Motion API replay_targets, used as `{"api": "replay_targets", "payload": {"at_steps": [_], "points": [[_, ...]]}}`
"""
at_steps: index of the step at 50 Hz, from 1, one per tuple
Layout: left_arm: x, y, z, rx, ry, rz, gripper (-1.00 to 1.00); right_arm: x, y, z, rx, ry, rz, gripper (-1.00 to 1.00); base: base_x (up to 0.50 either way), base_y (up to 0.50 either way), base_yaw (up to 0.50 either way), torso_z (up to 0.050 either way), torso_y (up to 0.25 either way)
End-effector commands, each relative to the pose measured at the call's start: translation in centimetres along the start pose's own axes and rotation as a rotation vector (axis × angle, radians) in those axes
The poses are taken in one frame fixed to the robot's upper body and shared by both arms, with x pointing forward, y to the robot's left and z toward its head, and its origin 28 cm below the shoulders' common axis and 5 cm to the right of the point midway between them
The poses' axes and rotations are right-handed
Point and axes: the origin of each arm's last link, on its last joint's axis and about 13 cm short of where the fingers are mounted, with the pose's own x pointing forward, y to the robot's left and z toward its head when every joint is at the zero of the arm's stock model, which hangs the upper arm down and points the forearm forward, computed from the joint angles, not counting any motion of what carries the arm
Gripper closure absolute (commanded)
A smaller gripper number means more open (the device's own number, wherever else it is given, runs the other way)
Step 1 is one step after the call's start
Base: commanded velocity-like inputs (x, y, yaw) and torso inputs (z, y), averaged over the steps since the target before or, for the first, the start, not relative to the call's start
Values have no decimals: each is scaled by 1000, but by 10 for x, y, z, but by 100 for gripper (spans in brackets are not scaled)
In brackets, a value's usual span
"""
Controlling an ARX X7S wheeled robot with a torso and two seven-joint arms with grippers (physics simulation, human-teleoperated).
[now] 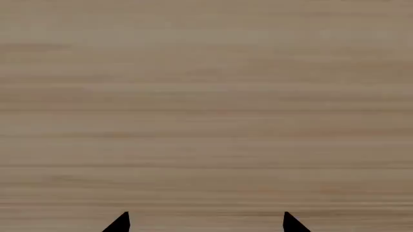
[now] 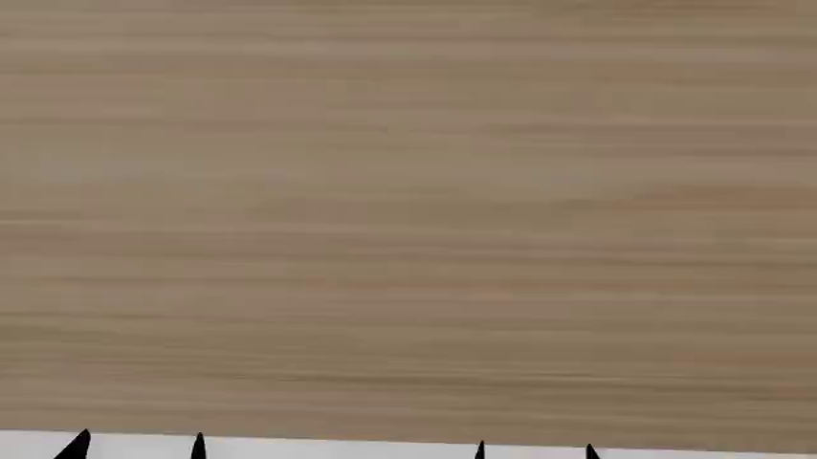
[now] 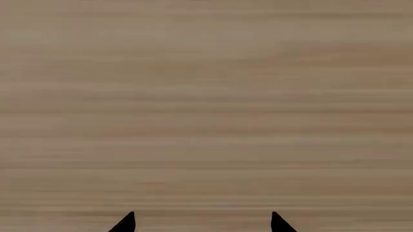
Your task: Put the right moka pot on the stove.
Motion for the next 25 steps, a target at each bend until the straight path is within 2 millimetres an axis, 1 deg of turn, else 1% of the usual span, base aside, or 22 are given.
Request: {"api": "replay_targets", "payload": {"at_steps": [1,15,19,25], "points": [[0,0,0,0,0,0,-100,0,0,0,0,0,0,-100,0,0,0,0,0],[1,0,-2,-4,3,-2,-100,0,0,-4,-4,18,-2,-100,0,0,0,0,0],[0,0,0,-10,-4,-7,-100,-1,0,-2,-4,16,-5,-100,0,0,0,0,0],[0,0,0,-13,-8,-6,-100,-1,0,-2,-4,15,-5,-100,0,0,0,23,0]]}}
